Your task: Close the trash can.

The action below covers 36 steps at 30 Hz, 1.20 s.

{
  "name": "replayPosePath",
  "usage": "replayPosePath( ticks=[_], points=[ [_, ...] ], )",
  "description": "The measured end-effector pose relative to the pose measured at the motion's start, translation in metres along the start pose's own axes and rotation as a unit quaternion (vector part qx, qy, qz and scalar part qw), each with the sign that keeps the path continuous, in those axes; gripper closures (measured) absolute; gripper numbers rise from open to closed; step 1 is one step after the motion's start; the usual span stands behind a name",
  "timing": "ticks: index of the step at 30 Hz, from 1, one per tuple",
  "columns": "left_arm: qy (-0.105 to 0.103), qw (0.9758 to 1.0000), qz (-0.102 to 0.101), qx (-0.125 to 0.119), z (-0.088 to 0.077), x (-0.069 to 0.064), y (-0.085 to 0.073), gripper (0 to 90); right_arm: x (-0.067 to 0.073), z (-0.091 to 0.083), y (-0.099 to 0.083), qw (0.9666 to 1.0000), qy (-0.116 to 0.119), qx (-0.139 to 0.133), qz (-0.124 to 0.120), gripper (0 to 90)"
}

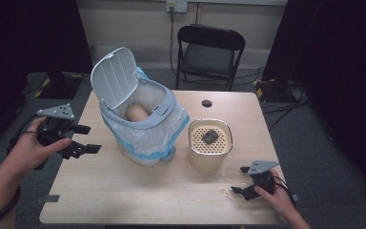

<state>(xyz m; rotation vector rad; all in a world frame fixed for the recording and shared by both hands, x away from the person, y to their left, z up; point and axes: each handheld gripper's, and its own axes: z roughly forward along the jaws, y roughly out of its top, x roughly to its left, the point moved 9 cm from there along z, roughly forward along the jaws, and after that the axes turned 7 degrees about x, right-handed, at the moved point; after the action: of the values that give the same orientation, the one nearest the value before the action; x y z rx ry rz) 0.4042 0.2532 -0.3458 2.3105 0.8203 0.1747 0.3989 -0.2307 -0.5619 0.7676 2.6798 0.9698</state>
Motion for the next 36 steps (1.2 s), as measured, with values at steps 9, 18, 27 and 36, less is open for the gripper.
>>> replayPosePath(
  ticks=[9,18,27,36],
  points=[
    [0.0,1.0,-0.004,-0.003,-0.009,0.006,0.02,15.8,0.0,0.0,0.0,1.0,0.0,0.0,0.0,10.3],
    [0.005,0.9999,0.005,-0.011,-0.013,0.012,0.043,15.8,0.0,0.0,0.0,1.0,0.001,0.0,0.0,10.3],
    [0.017,0.9998,0.007,-0.012,-0.018,0.017,0.06,15.8,0.0,0.0,0.0,1.0,0.001,0.0,-0.001,10.3],
    [0.03,0.9993,0.012,-0.017,-0.017,0.024,0.071,15.7,0.0,0.0,0.0,1.0,0.001,0.0,0.0,10.3]
  ],
)
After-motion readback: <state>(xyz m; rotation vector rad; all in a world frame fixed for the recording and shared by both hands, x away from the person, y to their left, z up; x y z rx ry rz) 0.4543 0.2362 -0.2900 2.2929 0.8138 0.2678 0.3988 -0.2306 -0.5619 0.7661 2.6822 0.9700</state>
